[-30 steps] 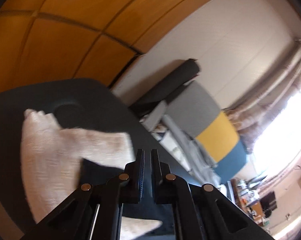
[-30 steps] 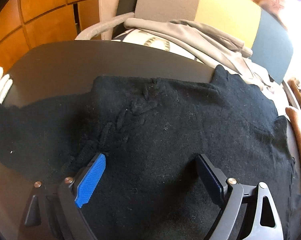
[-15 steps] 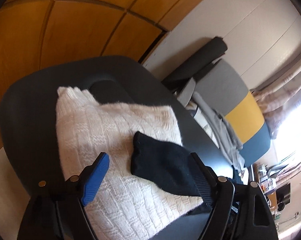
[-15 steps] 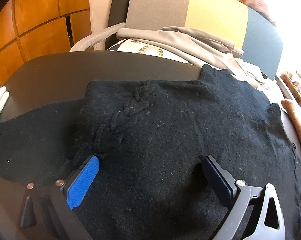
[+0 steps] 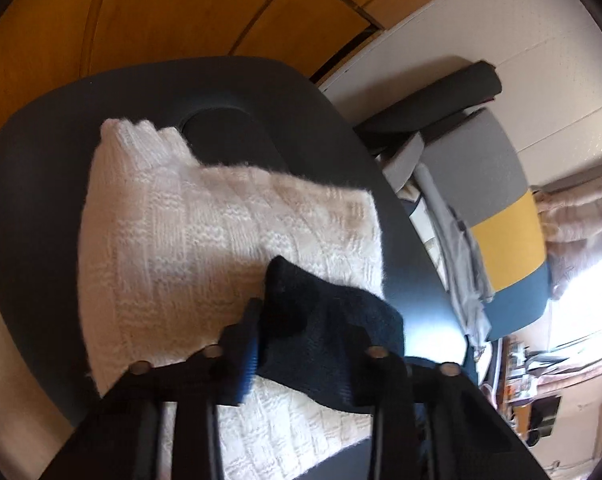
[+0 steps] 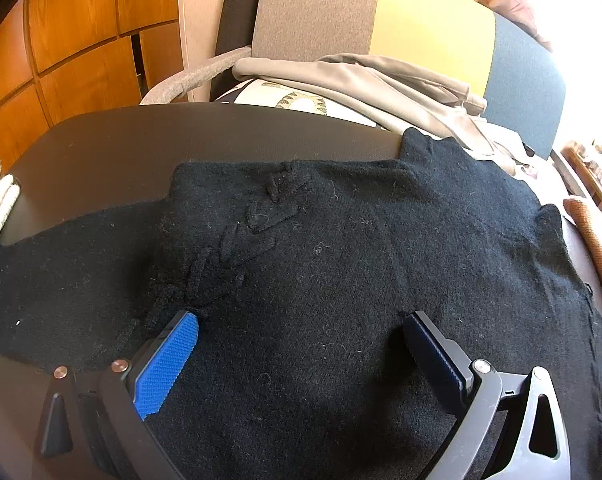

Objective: Fold clothes

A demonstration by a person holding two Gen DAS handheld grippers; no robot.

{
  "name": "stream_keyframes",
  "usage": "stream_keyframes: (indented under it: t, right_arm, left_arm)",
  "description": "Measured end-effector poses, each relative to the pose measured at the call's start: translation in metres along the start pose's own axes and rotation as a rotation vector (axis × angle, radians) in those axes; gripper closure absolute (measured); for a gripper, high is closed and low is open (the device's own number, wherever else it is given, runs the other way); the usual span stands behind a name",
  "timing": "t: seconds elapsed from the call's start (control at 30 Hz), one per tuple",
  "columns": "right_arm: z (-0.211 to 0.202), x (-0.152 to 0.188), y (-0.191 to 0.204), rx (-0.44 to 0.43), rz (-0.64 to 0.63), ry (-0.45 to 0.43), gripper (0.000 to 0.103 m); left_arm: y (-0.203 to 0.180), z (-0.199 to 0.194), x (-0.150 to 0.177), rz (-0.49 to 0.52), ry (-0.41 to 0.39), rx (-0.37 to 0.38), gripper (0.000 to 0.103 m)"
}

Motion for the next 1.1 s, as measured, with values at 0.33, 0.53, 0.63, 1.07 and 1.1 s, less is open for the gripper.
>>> stream_keyframes:
  t: [0.33, 0.53, 0.63, 1.07, 1.1]
  right_arm:
    - [0.001, -0.001, 0.001, -0.003, 0.003, 0.007, 0.000]
    - [0.005, -0.005, 0.010, -0.034, -0.003, 0.027, 0.000]
    - [0.007, -0.007, 0.025, -0.060, -0.029, 0.029, 0.000]
    - [0.005, -0.003, 0.032, -0.054, -0.041, 0.035, 0.000]
    - [0.005, -0.004, 0.032, -0.060, -0.039, 0.038, 0.000]
  left_arm:
    - [-0.011, -0.006, -0.005, 0.025, -0.105, 0.008, 0.098]
    - [-0.010, -0.038, -0.042, 0.010, -0.267, 0.017, 0.098]
    - [-0.003, -0.052, -0.055, 0.011, -0.325, 0.003, 0.098]
    - [0.068, -0.087, -0.034, 0.030, -0.427, -0.226, 0.095]
    - [0.060, -0.092, -0.035, 0.053, -0.435, -0.216, 0.092]
Point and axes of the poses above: each gripper's, at about its wrist camera, not at the fingertips, and z roughly the way its jaws point, y to its left, x to its underside, the point moved 10 cm from there along z, roughly the way its jaws point, and after that the axes turned 13 degrees about -y, right-handed, at the moved point
